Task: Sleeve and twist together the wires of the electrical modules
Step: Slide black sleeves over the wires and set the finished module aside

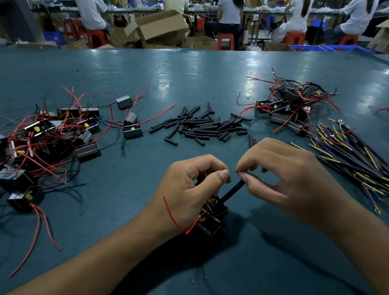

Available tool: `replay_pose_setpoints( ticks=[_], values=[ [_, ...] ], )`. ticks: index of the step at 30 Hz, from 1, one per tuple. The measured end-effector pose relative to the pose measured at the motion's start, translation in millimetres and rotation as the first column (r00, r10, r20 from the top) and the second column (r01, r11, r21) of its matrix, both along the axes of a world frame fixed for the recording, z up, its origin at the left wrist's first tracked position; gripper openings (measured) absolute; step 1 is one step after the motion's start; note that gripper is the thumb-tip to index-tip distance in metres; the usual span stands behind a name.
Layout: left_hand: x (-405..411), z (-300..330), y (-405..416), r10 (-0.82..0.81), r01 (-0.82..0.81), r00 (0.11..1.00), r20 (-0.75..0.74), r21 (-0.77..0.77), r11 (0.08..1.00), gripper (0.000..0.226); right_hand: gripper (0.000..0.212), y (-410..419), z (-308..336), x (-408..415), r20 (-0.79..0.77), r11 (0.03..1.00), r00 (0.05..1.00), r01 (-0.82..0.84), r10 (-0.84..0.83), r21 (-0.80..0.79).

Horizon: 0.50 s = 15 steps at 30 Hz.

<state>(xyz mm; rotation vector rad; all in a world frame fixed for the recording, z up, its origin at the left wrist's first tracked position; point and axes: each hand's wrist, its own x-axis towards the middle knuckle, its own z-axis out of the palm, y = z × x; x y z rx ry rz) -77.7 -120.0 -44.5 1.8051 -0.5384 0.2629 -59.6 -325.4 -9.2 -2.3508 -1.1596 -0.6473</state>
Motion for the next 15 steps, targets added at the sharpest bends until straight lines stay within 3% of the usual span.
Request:
replay_pose_setpoints(
  ticks=[5,8,11,13,15],
  values=[
    [-1.0,-1.0,-0.7,0.007,-0.007,1.0,-0.002,-0.001,1.0,0.016,0.007,0.1,1.6,-1.6,0.004,1.0,1.0,0.001,-0.001,0.001],
    [-1.6,-1.9,-0.2,0.024,-0.024,1.0,0.013,0.015,1.0,0.015,0.01,-0.3,8.3,-4.1,-0.16,0.976,0.987,0.014,0.022,0.216],
    [-2.6,-1.4,1.5,0.03,-0.031,0.999,0.012,0.019,0.999,0.016,0.009,-2.2,28.6,11.4,-0.397,0.906,0.914,0.1,0.079,0.41],
    [-2.3,-0.6,2.0,0.037,-0.038,0.999,0.016,0.023,0.999,0.017,0.007,2.5,43.6,38.7,-0.508,0.952,0.861,0.154,0.003,0.265],
    [-2.2,-0.2,1.7,0.028,-0.028,0.999,0.022,0.004,1.0,0.019,0.005,13.3,47.9,73.3,-0.462,0.98,0.866,0.192,-0.192,-0.048]
  ],
)
